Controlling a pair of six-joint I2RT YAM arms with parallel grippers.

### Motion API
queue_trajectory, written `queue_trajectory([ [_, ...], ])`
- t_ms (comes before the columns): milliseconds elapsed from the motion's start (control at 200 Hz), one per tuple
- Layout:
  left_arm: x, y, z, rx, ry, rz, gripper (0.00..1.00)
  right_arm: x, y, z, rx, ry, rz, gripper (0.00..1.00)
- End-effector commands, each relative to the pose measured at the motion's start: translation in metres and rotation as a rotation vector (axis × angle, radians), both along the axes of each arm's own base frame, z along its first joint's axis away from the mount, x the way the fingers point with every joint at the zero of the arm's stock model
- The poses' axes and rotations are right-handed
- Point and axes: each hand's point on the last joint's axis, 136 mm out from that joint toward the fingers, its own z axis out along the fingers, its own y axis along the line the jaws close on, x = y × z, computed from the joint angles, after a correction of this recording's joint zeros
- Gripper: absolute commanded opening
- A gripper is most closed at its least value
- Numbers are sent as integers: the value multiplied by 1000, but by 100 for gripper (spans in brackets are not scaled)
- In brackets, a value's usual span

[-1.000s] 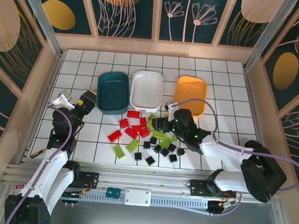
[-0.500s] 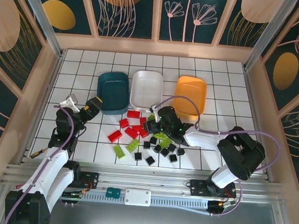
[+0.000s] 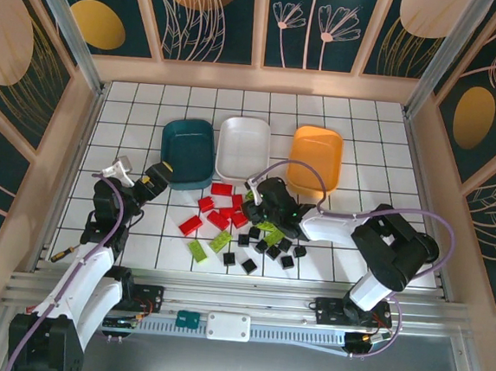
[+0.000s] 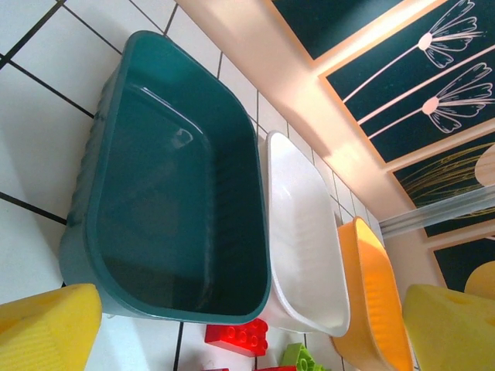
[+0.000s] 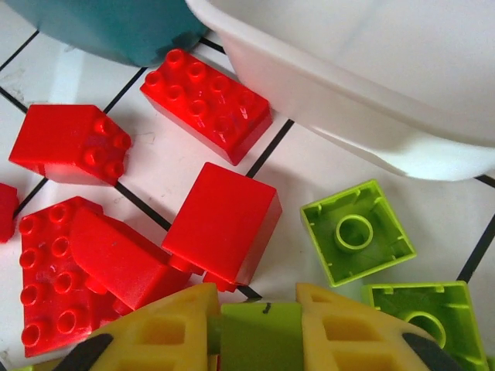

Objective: Sort the legos into containers by color
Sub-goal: Pick up the lego from the center of the table, then place the lego in the container.

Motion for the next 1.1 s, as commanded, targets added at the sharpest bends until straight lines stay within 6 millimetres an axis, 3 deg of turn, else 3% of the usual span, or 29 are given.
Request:
queue_trajectory([
  [0, 1, -6, 19, -5, -51, -37, 99, 3, 5, 20, 34, -52, 9, 13],
  [120, 0, -6, 17, -1, -49, -37, 99, 3, 0, 38, 78, -92, -13, 8],
  [330, -3, -17, 17, 8, -57, -67, 99, 6, -24, 101, 192, -223, -89, 5],
  [420, -3, -29, 18, 35, -60, -89, 99, 21, -57, 123, 227, -275, -202, 5],
  [581, -4, -36, -1, 39, 31, -107, 99, 57, -129, 138, 306, -294, -423, 4],
  [656, -6, -39, -10, 49, 71, -128, 96, 80, -168, 137, 306, -294, -542, 3],
  [801, -11, -38, -28, 115, 141, -127, 88, 109, -211, 109, 286, -221, -673, 4],
  [976, -23, -39, -48, 166, 204, -109, 87, 126, -210, 80, 280, -142, -664, 11],
  [1011, -26, -38, -53, 177, 220, -102, 87, 129, -209, 78, 283, -136, -665, 16],
  [1096, -32, -38, -62, 208, 247, -93, 88, 134, -209, 73, 291, -121, -673, 38],
])
